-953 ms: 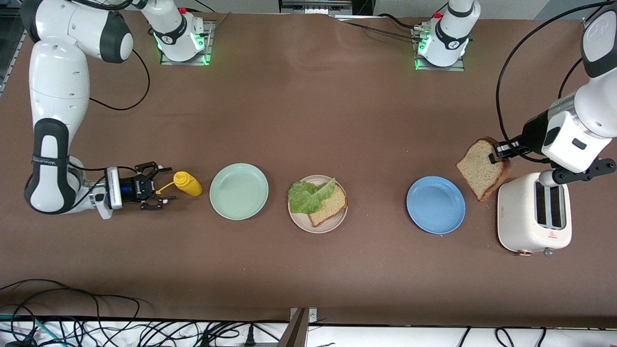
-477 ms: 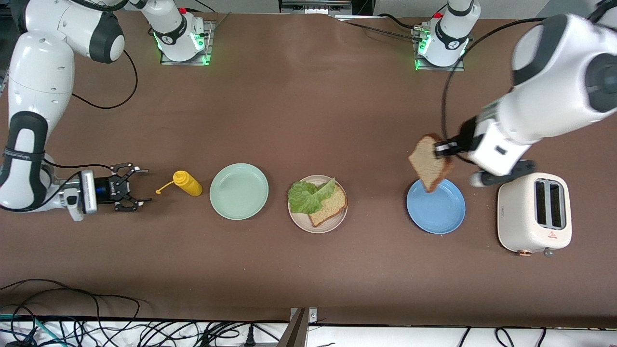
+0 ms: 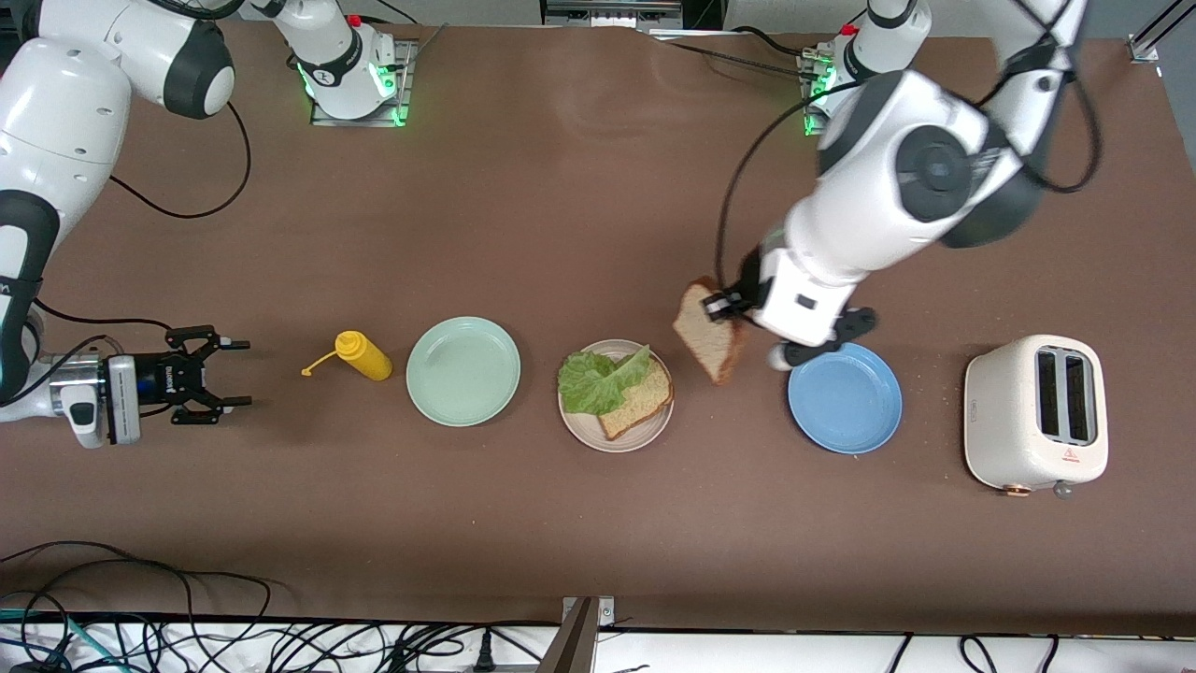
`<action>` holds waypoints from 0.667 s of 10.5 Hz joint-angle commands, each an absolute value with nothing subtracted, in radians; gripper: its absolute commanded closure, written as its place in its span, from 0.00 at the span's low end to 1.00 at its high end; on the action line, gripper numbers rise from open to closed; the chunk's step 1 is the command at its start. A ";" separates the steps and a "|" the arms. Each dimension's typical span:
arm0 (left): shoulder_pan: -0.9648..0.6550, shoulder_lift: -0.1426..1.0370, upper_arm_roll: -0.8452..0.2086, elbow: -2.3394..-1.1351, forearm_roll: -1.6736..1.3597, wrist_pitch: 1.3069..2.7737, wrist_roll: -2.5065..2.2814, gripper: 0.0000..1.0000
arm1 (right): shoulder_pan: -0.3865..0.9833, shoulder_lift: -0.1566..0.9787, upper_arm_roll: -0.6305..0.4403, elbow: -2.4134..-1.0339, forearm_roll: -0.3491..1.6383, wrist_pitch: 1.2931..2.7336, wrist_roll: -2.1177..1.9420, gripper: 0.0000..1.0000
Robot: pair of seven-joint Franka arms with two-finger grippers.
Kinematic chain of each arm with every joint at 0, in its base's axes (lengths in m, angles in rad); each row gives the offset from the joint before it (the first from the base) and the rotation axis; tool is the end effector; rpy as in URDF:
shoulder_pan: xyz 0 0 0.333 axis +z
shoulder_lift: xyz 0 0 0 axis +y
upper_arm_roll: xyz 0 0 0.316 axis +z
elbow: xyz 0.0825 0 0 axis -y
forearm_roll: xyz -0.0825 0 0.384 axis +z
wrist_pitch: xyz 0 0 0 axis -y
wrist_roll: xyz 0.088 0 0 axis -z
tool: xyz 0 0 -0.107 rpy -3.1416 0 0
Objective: Make sandwich on beige plate with both arms
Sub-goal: 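Carry the bread to the plate with the left gripper while the right gripper releases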
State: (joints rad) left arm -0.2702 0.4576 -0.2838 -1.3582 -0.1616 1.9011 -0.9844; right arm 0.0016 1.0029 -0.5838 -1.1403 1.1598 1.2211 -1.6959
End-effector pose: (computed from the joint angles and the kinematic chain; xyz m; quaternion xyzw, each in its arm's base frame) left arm 0.6094 -0.3463 0.4803 0.9571 0.2493 -0.0597 0.1349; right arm 0.6834 -0.1529 0.2346 -0.7538 -0.4557 -0.1274 0.4560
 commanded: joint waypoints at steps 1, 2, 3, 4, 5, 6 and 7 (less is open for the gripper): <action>-0.327 0.540 -0.272 -1.318 -0.186 1.982 -1.057 1.00 | 0.009 0.965 -0.600 -1.088 1.076 1.212 -1.558 0.00; -0.350 0.566 -0.272 -1.318 -0.186 2.011 -1.068 1.00 | 0.017 0.933 -0.603 -1.074 1.030 1.213 -1.472 0.00; -0.365 0.590 -0.272 -1.318 -0.192 2.052 -1.084 1.00 | 0.029 0.902 -0.603 -1.062 0.996 1.216 -1.397 0.00; -0.382 0.613 -0.272 -1.318 -0.192 2.097 -1.091 1.00 | 0.043 0.873 -0.603 -1.049 0.968 1.218 -1.318 0.00; -0.385 0.632 -0.272 -1.318 -0.216 2.155 -1.091 1.00 | 0.061 0.844 -0.604 -1.045 0.942 1.226 -1.242 0.00; -0.388 0.650 -0.272 -1.318 -0.245 2.214 -1.083 1.00 | 0.080 0.835 -0.621 -1.043 0.940 1.232 -1.167 0.00; -0.394 0.673 -0.272 -1.318 -0.247 2.265 -1.085 1.00 | 0.118 0.819 -0.668 -1.042 0.942 1.233 -1.140 0.00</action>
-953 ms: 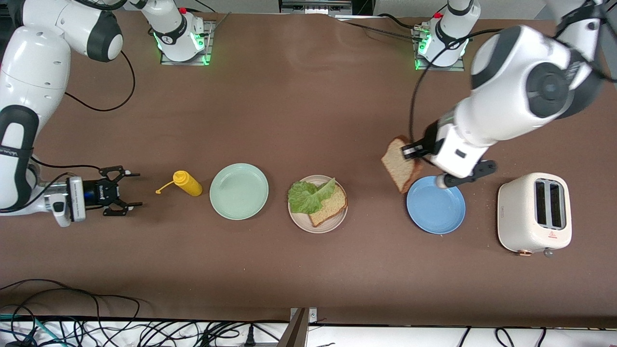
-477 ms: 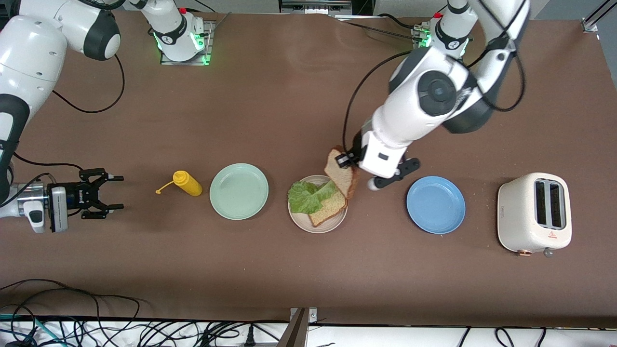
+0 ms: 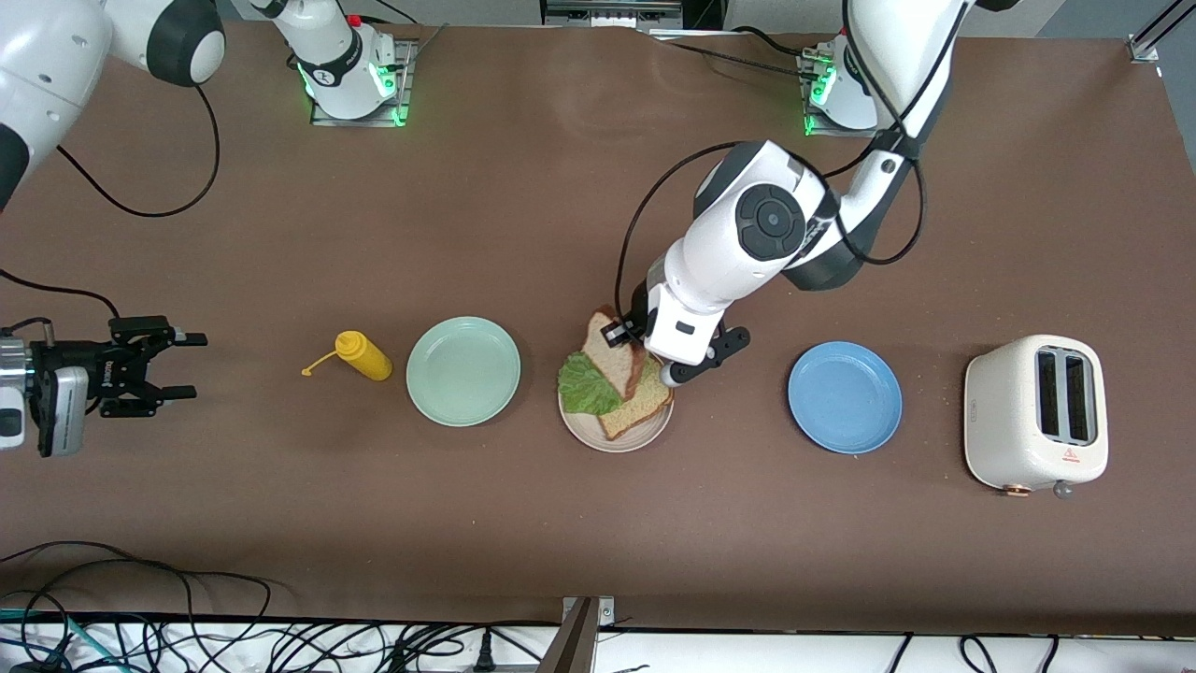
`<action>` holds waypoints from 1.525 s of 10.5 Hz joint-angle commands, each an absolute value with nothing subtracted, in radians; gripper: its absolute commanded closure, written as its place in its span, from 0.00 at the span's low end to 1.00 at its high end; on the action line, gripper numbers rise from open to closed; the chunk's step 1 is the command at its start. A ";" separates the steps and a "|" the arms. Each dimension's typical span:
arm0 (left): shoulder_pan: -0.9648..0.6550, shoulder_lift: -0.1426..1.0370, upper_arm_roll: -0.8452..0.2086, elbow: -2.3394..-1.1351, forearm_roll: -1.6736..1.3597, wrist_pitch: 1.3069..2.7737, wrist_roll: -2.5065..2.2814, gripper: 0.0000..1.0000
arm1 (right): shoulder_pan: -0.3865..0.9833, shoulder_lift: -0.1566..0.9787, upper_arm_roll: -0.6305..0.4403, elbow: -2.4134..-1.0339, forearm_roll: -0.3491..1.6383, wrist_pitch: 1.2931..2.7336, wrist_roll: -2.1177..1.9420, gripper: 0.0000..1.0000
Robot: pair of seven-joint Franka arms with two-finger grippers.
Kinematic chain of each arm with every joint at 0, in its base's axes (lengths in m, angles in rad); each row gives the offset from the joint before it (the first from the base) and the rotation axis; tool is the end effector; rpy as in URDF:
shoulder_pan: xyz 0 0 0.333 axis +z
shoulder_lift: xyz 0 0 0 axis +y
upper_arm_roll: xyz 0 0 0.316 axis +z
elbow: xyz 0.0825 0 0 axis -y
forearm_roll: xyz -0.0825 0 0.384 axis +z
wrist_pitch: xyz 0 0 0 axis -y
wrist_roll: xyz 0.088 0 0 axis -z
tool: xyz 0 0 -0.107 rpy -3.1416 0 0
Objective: Make sandwich on beige plate with both arms
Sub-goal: 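Lower the bread onto the lettuce with the left gripper while the right gripper withdraws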
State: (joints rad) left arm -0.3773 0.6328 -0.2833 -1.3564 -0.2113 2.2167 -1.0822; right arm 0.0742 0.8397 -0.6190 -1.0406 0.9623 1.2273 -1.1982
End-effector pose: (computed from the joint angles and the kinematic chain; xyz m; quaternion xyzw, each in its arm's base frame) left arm 0.6147 -0.4246 0.3894 0.9339 0.2901 -0.0513 0.2027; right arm 0.6998 -0.1225 0.3749 -0.8643 -0.3553 -0.0132 0.3559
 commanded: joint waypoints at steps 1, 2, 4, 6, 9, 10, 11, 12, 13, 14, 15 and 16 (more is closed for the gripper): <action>-0.399 0.690 -0.272 -1.318 -0.247 2.287 -1.081 1.00 | 0.159 0.790 -0.707 -1.043 0.927 1.241 -1.091 0.00; -0.402 0.698 -0.272 -1.318 -0.248 2.289 -1.074 1.00 | 0.187 0.781 -0.742 -1.042 0.892 1.235 -1.069 0.00; -0.403 0.719 -0.272 -1.316 -0.249 2.307 -1.071 1.00 | 0.219 0.700 -0.746 -1.049 0.815 1.246 -1.004 0.00; -0.411 0.736 -0.272 -1.318 -0.249 2.310 -1.071 1.00 | 0.203 0.587 -0.596 -1.075 0.595 1.259 -0.817 0.00; -0.411 0.761 -0.272 -1.318 -0.249 2.310 -1.071 1.00 | 0.196 0.357 -0.458 -1.318 0.373 1.400 -0.593 0.00; -0.411 0.765 -0.272 -1.318 -0.249 2.310 -1.071 1.00 | 0.196 0.292 -0.427 -1.395 0.314 1.435 -0.492 0.00; -0.410 0.768 -0.272 -1.318 -0.249 2.310 -1.071 1.00 | 0.193 0.243 -0.382 -1.441 0.251 1.459 -0.444 0.00; -0.407 0.769 -0.272 -1.319 -0.249 2.310 -1.071 1.00 | 0.160 0.200 -0.320 -1.480 0.188 1.471 -0.386 0.00; -0.402 0.769 -0.272 -1.318 -0.249 2.310 -1.069 1.00 | 0.109 0.145 -0.228 -1.541 0.113 1.489 -0.289 0.00; -0.402 0.769 -0.272 -1.318 -0.249 2.310 -1.071 1.00 | 0.086 0.088 -0.185 -1.624 0.073 1.535 -0.216 0.00; -0.402 0.767 -0.272 -1.318 -0.249 2.310 -1.069 1.00 | 0.084 0.033 -0.170 -1.711 0.072 1.621 -0.190 0.00; -0.400 0.767 -0.272 -1.318 -0.249 2.310 -1.071 1.00 | 0.084 -0.021 -0.158 -1.795 0.071 1.682 -0.145 0.00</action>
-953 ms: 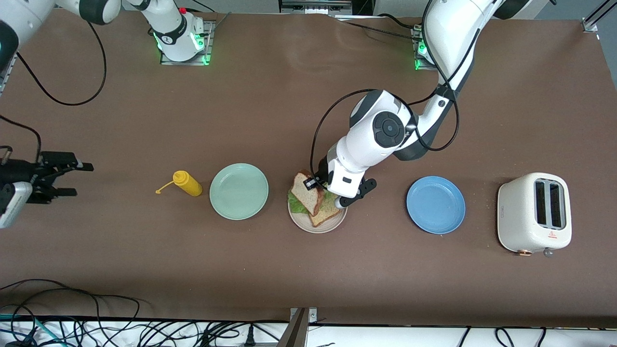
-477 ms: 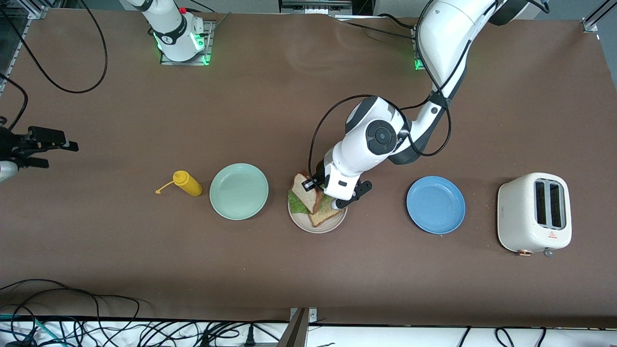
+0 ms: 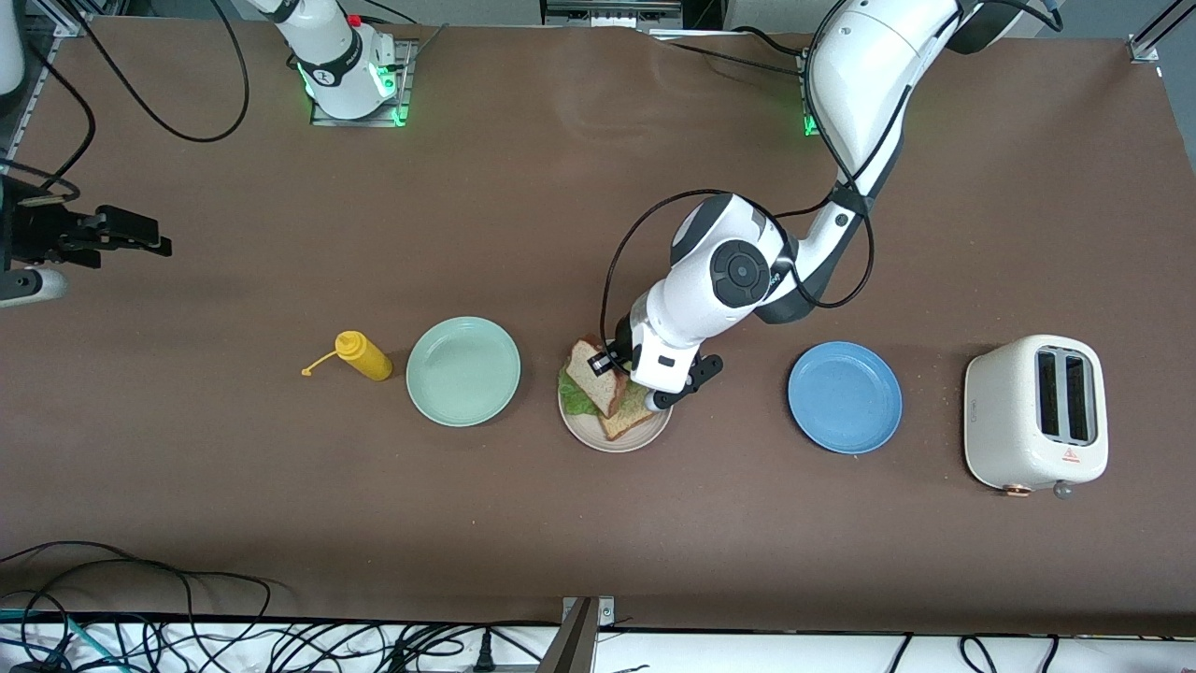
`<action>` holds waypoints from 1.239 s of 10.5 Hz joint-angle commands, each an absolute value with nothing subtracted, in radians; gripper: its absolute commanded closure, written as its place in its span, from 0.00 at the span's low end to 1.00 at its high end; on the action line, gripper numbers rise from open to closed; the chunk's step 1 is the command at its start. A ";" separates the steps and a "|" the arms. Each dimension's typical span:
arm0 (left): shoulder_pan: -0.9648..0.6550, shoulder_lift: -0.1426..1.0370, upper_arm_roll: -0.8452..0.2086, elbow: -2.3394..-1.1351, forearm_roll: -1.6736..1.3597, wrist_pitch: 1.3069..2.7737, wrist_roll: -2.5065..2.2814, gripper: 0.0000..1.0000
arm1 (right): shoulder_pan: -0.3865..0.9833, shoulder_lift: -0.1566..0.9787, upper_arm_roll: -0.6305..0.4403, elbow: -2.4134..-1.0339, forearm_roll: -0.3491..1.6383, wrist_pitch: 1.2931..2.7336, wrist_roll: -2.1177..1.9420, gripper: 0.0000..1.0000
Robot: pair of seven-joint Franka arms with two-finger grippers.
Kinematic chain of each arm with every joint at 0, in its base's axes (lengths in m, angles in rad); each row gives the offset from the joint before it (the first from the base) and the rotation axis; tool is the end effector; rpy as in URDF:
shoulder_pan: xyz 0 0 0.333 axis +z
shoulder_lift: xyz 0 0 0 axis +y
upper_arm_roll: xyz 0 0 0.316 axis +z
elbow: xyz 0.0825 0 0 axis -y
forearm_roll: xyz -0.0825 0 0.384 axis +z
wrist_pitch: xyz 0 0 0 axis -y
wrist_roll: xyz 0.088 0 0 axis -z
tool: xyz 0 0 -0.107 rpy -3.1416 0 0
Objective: Make sandwich on beige plate with both arms
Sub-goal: 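Lower the bread onto the lettuce with the left gripper while the right gripper withdraws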
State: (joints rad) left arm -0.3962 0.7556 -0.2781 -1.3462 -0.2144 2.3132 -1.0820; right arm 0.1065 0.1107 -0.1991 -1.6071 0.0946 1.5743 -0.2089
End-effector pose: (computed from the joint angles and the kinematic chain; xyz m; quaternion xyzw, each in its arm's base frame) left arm 0.6214 -0.4358 0.3133 0.9295 0.3034 -0.0619 0.2003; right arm 0.5792 -0.0383 0.5463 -0.9954 -0.0543 0.0643 0.0464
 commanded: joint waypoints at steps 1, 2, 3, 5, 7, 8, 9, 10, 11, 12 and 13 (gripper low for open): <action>-0.399 0.767 -0.272 -1.318 -0.249 2.309 -1.071 0.96 | 0.084 -0.061 -0.149 -1.854 0.069 1.731 -0.090 0.00; -0.396 0.765 -0.272 -1.318 -0.249 2.309 -1.071 0.68 | 0.083 -0.090 -0.137 -1.891 0.066 1.759 -0.069 0.00; -0.396 0.764 -0.272 -1.318 -0.249 2.307 -1.071 0.54 | 0.077 -0.106 -0.135 -1.893 0.064 1.755 -0.077 0.00; -0.394 0.761 -0.272 -1.318 -0.249 2.303 -1.071 0.39 | 0.023 -0.123 -0.092 -1.852 0.052 1.746 -0.078 0.00; -0.387 0.758 -0.273 -1.316 -0.249 2.296 -1.071 0.36 | 0.021 -0.138 -0.057 -1.822 -0.058 1.611 -0.078 0.00; -0.379 0.755 -0.273 -1.316 -0.250 2.290 -1.066 0.33 | 0.021 -0.137 -0.040 -1.818 -0.066 1.614 -0.078 0.00; -0.376 0.753 -0.273 -1.316 -0.250 2.254 -1.040 0.32 | 0.020 -0.127 -0.040 -1.806 -0.063 1.621 -0.080 0.00; -0.373 0.753 -0.272 -1.318 -0.250 2.225 -1.010 0.29 | 0.020 -0.117 -0.040 -1.796 -0.058 1.621 -0.080 0.00; -0.371 0.755 -0.270 -1.318 -0.239 2.195 -0.981 0.20 | 0.020 -0.117 -0.044 -1.801 -0.048 1.627 -0.078 0.00; -0.373 0.755 -0.270 -1.324 -0.236 2.171 -0.954 0.11 | 0.020 -0.114 -0.046 -1.802 -0.048 1.661 -0.078 0.00; -0.374 0.756 -0.268 -1.328 -0.236 2.157 -0.942 0.07 | 0.023 -0.107 -0.046 -1.801 -0.049 1.686 -0.078 0.00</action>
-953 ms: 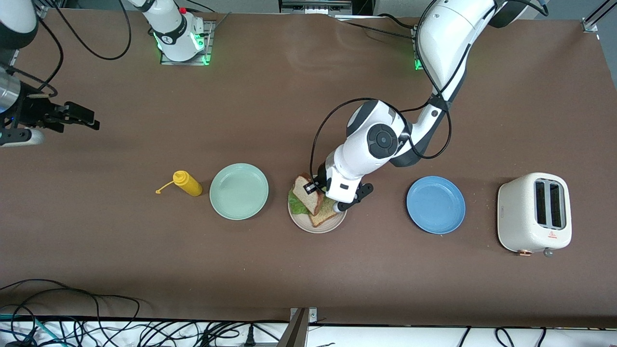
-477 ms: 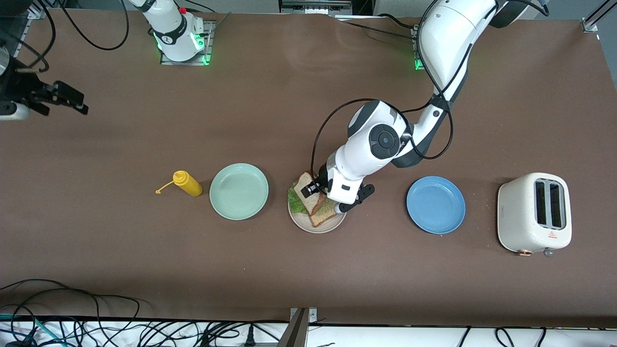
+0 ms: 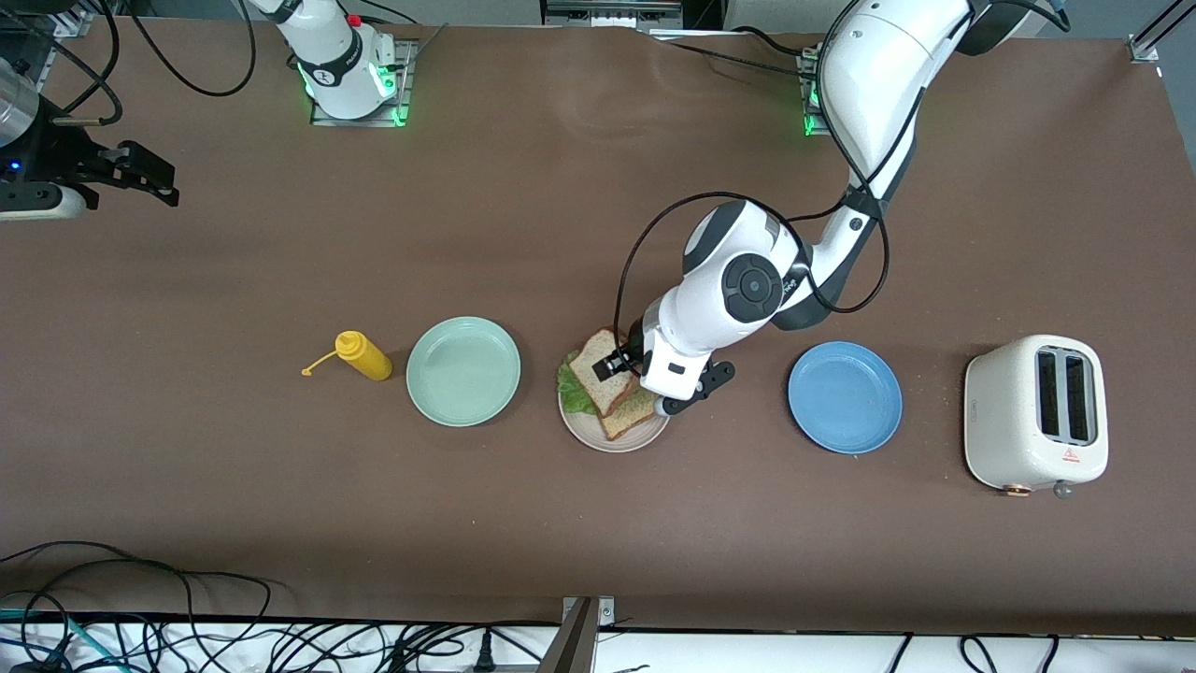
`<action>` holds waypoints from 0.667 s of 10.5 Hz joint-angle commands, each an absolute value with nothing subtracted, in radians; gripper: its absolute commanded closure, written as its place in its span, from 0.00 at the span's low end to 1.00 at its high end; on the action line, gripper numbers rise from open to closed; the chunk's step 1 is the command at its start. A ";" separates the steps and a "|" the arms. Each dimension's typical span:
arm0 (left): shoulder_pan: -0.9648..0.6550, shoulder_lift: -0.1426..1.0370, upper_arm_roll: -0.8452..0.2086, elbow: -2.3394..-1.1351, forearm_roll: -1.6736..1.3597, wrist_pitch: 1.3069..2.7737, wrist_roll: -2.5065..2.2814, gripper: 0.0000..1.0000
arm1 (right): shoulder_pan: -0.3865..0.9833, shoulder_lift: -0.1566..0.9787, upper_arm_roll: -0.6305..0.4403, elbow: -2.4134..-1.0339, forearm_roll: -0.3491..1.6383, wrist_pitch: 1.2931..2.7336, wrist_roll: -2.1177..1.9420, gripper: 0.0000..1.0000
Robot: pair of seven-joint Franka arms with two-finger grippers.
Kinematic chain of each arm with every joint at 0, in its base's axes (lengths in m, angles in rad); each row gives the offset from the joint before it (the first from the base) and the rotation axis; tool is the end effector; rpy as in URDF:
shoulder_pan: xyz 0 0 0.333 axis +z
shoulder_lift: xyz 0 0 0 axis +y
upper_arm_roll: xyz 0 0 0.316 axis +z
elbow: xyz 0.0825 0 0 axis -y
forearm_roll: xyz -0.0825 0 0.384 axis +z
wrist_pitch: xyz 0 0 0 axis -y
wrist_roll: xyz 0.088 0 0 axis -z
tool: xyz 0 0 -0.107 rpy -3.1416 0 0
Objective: Make sandwich on beige plate with both arms
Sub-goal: 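Lower the bread onto the lettuce with the left gripper while the right gripper withdraws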
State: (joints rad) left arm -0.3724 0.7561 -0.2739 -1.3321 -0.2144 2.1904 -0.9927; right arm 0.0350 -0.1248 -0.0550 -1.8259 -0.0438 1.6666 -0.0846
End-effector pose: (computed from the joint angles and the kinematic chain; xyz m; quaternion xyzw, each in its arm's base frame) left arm 0.6237 -0.4183 0.3074 0.9454 0.2643 -0.0903 0.1681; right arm 0.5181 -0.0161 0.5787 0.9991 0.0350 -0.0183 0.0174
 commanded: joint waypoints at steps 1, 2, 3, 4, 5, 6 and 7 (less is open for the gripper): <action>-0.374 0.762 -0.265 -1.327 -0.236 2.157 -0.936 0.06 | 0.021 -0.095 -0.046 -1.793 -0.049 1.674 -0.080 0.00; -0.377 0.764 -0.261 -1.327 -0.236 2.157 -0.936 0.06 | 0.020 -0.095 -0.048 -1.792 -0.049 1.667 -0.083 0.00; -0.377 0.767 -0.261 -1.325 -0.236 2.157 -0.936 0.06 | 0.020 -0.094 -0.058 -1.790 -0.049 1.670 -0.080 0.00; -0.377 0.769 -0.259 -1.327 -0.235 2.157 -0.934 0.06 | 0.020 -0.089 -0.058 -1.790 -0.049 1.680 -0.080 0.00; -0.379 0.770 -0.258 -1.328 -0.232 2.157 -0.925 0.06 | 0.020 -0.084 -0.058 -1.790 -0.046 1.680 -0.078 0.00; -0.380 0.770 -0.259 -1.333 -0.203 2.152 -0.916 0.04 | 0.021 -0.086 -0.058 -1.789 -0.045 1.674 -0.078 0.00; -0.383 0.770 -0.259 -1.333 -0.196 2.134 -0.916 0.00 | 0.021 -0.084 -0.058 -1.783 -0.043 1.683 -0.080 0.00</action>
State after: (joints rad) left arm -0.3746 0.7712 -0.2661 -1.3363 -0.2119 2.1592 -0.9399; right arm 0.0277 -0.0973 -0.0623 -1.8157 -0.0437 1.6837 -0.0845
